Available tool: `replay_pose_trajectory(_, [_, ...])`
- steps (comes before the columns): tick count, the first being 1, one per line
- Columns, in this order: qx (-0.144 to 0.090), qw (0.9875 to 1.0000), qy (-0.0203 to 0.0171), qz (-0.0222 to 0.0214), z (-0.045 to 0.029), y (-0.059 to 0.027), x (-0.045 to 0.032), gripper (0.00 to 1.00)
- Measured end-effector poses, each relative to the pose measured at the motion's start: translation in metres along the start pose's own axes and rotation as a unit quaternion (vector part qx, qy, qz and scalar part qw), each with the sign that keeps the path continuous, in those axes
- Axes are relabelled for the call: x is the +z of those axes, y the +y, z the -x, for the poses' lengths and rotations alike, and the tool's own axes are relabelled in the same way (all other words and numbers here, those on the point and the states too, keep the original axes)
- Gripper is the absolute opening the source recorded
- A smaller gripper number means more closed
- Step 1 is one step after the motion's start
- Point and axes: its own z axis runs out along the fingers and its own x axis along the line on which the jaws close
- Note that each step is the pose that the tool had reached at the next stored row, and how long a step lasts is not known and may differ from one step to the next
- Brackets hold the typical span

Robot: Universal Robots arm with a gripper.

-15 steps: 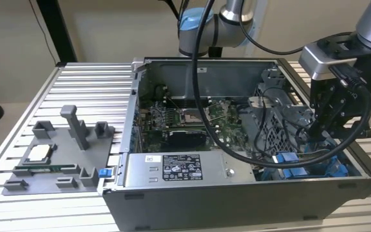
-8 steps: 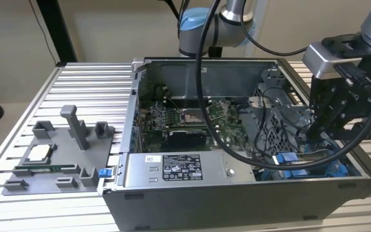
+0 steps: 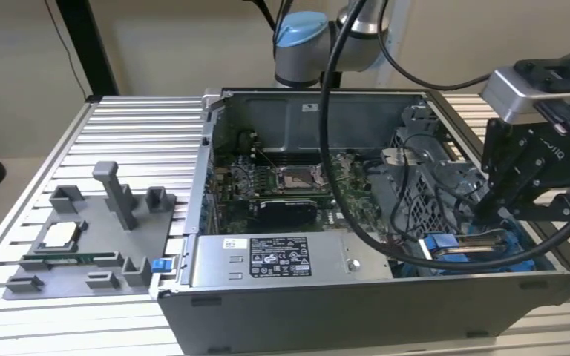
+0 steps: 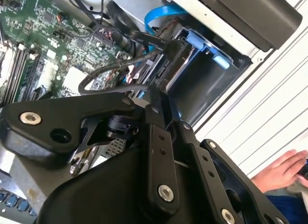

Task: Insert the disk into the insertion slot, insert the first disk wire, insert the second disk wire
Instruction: 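Insert the first disk wire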

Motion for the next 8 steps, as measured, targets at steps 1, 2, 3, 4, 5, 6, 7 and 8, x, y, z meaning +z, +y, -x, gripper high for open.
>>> replay_pose_trajectory(1, [0.0, 1.0, -0.0001, 0.0003, -0.0007, -0.0021, 0.0006, 0.0])
replay_pose_trajectory(2, [0.0, 1.0, -0.0001, 0.0005, -0.0011, -0.004, 0.0013, 0.0])
replay_pose_trajectory(3, [0.0, 1.0, -0.0002, 0.0005, -0.0014, -0.0058, 0.0019, 0.0])
replay_pose_trajectory(4, [0.0, 1.0, -0.0002, 0.0006, -0.0017, -0.0078, 0.0027, 0.0])
replay_pose_trajectory(5, [0.0, 1.0, -0.0001, 0.0006, -0.002, -0.01, 0.0033, 0.0])
replay_pose_trajectory(6, [0.0, 1.0, -0.0002, 0.0007, -0.0023, -0.0121, 0.0039, 0.0])
replay_pose_trajectory(7, [0.0, 1.0, -0.0002, 0.0007, -0.0026, -0.0137, 0.0045, 0.0])
replay_pose_trajectory(8, [0.0, 1.0, -0.0003, 0.0008, -0.0026, -0.0145, 0.0047, 0.0])
